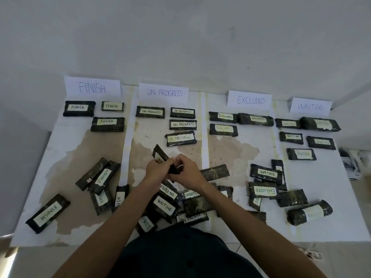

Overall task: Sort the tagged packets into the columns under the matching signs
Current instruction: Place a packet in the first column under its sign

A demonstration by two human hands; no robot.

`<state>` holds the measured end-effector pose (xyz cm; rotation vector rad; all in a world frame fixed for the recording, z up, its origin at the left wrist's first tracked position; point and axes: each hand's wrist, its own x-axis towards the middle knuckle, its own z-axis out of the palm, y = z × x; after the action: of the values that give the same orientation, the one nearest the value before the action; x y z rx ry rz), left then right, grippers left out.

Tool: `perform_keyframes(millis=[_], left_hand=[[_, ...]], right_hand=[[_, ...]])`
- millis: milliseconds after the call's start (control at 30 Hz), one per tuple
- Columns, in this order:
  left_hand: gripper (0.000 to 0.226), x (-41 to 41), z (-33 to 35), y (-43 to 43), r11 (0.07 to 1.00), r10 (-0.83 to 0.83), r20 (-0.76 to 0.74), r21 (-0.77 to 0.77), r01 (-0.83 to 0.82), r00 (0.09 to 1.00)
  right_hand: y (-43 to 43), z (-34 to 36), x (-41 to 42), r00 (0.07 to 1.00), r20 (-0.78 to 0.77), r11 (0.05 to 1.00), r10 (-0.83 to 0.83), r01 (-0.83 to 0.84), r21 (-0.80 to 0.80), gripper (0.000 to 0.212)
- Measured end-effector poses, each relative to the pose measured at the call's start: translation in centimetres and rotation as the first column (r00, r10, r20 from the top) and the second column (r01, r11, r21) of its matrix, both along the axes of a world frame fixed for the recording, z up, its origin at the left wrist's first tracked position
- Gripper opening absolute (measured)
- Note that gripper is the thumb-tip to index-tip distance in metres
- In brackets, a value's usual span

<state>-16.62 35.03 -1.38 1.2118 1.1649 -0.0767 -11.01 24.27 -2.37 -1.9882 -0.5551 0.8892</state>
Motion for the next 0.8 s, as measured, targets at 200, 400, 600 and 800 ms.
perform_keyframes(millis=[200,400,600,800], left_hand=[[0.044,-3.1,0.4,6.7,0.866,-0.263,-0.021,0.434,0.246,0.965],[0.069,-6.5,-1.3,16.1,0.566,-0.458,-0.209,0.681,0.465,0.864],[0.062,-6.1,-4.2,24.1,0.239,-0.592,-0.388,0.752,0.614,0.706],[0.060,-4.0,-5.6,25.5,0.158,-0.700,-0.432,0.683,0.713,0.568]], right_hand=[[4.0,1.1,-0.6,0.976,-0.120,0.981,0.180,-0.188,-0.054,0.051],[8.8,0.7,-0.9,0.967,-0.109,0.962,0.231,-0.243,-0.122,0.057],[13.5,-0.7,-1.6,0.977,-0.081,0.968,0.196,-0.206,-0.143,0.047],[16.1,-2.5,-2.1,0.976,-0.078,0.960,0.205,-0.216,-0.179,0.037]])
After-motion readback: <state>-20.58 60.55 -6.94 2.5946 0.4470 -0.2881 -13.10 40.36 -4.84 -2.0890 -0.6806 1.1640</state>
